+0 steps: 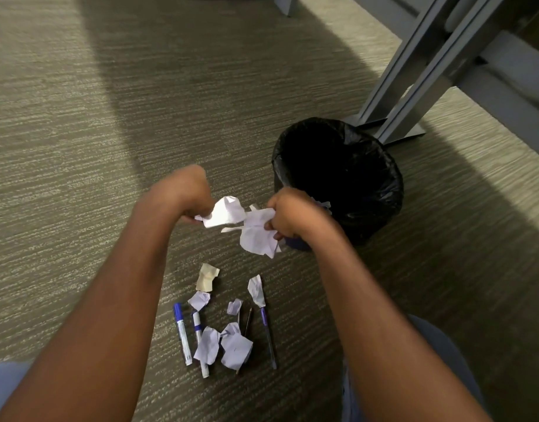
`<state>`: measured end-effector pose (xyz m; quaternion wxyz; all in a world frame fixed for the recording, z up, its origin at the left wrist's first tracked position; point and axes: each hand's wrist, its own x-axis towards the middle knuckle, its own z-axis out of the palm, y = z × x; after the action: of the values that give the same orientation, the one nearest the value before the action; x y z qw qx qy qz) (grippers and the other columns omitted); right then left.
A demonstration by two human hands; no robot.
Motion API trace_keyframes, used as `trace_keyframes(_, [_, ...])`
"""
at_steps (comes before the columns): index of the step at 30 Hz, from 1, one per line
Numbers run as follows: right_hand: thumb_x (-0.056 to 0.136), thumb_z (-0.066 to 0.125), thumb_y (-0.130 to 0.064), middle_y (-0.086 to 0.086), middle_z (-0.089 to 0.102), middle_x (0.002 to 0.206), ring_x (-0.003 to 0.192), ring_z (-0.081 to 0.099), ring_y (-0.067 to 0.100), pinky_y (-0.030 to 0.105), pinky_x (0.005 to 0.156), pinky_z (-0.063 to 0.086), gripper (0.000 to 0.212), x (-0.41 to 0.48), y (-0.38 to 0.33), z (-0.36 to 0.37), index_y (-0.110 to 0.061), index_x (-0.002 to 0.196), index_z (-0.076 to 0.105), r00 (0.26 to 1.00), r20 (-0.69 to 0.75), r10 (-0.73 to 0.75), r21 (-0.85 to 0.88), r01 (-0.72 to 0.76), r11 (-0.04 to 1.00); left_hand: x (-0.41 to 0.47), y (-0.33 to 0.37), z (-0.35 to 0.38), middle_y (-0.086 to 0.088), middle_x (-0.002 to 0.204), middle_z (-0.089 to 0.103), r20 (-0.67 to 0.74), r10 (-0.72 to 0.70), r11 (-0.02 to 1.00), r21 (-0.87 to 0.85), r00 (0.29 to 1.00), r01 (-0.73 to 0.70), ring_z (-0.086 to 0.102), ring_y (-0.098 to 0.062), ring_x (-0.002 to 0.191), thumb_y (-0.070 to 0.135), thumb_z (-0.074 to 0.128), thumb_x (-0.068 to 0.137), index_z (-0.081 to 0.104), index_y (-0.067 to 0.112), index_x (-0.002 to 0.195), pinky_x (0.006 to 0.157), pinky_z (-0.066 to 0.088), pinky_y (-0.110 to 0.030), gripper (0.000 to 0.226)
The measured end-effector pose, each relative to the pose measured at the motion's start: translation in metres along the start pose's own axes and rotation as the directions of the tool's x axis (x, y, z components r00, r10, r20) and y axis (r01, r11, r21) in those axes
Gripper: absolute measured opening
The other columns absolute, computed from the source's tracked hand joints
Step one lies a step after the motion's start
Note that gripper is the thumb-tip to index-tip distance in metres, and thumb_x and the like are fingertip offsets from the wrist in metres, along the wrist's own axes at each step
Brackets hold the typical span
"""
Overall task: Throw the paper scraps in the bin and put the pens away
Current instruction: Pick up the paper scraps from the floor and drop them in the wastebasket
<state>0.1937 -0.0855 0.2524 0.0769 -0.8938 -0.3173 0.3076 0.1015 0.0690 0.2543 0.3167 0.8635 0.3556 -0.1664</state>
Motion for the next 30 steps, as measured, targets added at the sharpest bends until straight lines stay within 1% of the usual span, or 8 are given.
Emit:
trace_keyframes(2, [0.085, 0.064, -0.009, 0.014, 0.073, 0.094, 0.085, 0.072, 0.024, 0.031, 0.073, 0.059, 0.019, -0.01, 0.002, -0.02, -0.001, 0.101, 0.068, 0.998, -0.062, -0.008, 0.068, 0.012, 0.998, -0.005, 0.011, -0.005, -0.017, 0.074, 0.071, -0.099, 0.034, 0.999, 0.012, 0.995, -0.033, 0.066, -0.026, 0.061, 0.002, 0.072, 0.073, 0.07, -0.001, 0.079, 0.057, 0.052, -0.034, 0.007])
trace_keyframes(7, [0.085, 0.064, -0.011, 0.015, 0.071, 0.098, 0.089, 0.071, 0.026, 0.031, 0.073, 0.06, 0.018, -0.027, 0.014, -0.06, -0.002, 0.1, 0.068, 0.975, -0.223, -0.001, 0.14, 0.033, 0.99, -0.008, 0.039, -0.008, -0.018, 0.084, 0.072, -0.251, 0.082, 0.994, -0.048, 0.965, -0.097, 0.064, -0.027, 0.069, 0.001, 0.067, 0.075, 0.072, -0.001, 0.088, 0.065, 0.054, -0.038, 0.013])
trace_keyframes(13, [0.085, 0.066, -0.008, 0.02, 0.073, 0.091, 0.086, 0.071, 0.03, 0.046, 0.083, 0.057, 0.018, -0.032, 0.035, -0.087, 0.004, 0.098, 0.07, 0.934, -0.355, 0.044, 0.181, 0.022, 0.983, -0.008, 0.079, -0.004, -0.012, 0.086, 0.071, -0.369, 0.156, 0.976, -0.083, 0.916, -0.199, 0.062, -0.023, 0.071, 0.001, 0.066, 0.077, 0.074, 0.005, 0.086, 0.061, 0.047, -0.03, 0.012])
trace_keyframes(17, [0.084, 0.066, -0.008, 0.022, 0.071, 0.098, 0.091, 0.07, 0.032, 0.044, 0.083, 0.057, 0.019, -0.029, 0.046, -0.098, 0.003, 0.099, 0.068, 0.903, -0.418, 0.096, 0.234, 0.005, 0.972, -0.004, 0.105, -0.005, -0.016, 0.084, 0.071, -0.453, 0.199, 0.958, -0.096, 0.869, -0.269, 0.067, -0.027, 0.072, 0.0, 0.064, 0.076, 0.072, 0.001, 0.088, 0.066, 0.057, -0.039, 0.014])
trace_keyframes(24, [0.084, 0.064, -0.003, 0.027, 0.07, 0.101, 0.091, 0.069, 0.036, 0.051, 0.081, 0.057, 0.023, -0.017, 0.066, -0.101, 0.01, 0.103, 0.065, 0.834, -0.517, 0.193, 0.286, -0.045, 0.957, 0.008, 0.143, 0.009, -0.021, 0.078, 0.068, -0.5, 0.277, 0.912, -0.133, 0.82, -0.389, 0.066, -0.035, 0.071, 0.01, 0.058, 0.075, 0.068, -0.004, 0.081, 0.059, 0.054, -0.039, 0.018])
trace_keyframes(26, [0.085, 0.062, -0.002, 0.025, 0.07, 0.101, 0.091, 0.07, 0.035, 0.047, 0.081, 0.058, 0.021, -0.012, 0.073, -0.1, 0.01, 0.102, 0.065, 0.814, -0.54, 0.215, 0.294, -0.057, 0.954, 0.016, 0.15, 0.015, -0.021, 0.078, 0.069, -0.494, 0.278, 0.907, -0.147, 0.824, -0.395, 0.066, -0.035, 0.073, 0.009, 0.057, 0.075, 0.068, -0.003, 0.08, 0.055, 0.048, -0.034, 0.017])
trace_keyframes(28, [0.087, 0.061, -0.002, 0.017, 0.07, 0.093, 0.091, 0.069, 0.03, 0.034, 0.077, 0.057, 0.011, -0.007, 0.081, -0.1, 0.005, 0.094, 0.066, 0.813, -0.527, 0.249, 0.283, -0.108, 0.953, 0.025, 0.157, 0.023, -0.02, 0.08, 0.07, -0.478, 0.287, 0.906, -0.147, 0.83, -0.398, 0.067, -0.034, 0.076, 0.004, 0.056, 0.074, 0.069, -0.002, 0.08, 0.056, 0.042, -0.029, 0.015])
trace_keyframes(30, [0.089, 0.059, -0.003, 0.008, 0.061, 0.078, 0.087, 0.062, 0.022, 0.025, 0.066, 0.043, 0.017, -0.001, 0.088, -0.098, -0.006, 0.072, 0.058, 0.789, -0.545, 0.284, 0.287, -0.143, 0.947, 0.033, 0.16, 0.031, -0.02, 0.079, 0.071, -0.485, 0.31, 0.899, -0.129, 0.818, -0.418, 0.066, -0.034, 0.074, 0.003, 0.057, 0.073, 0.069, -0.003, 0.078, 0.056, 0.041, -0.029, 0.014])
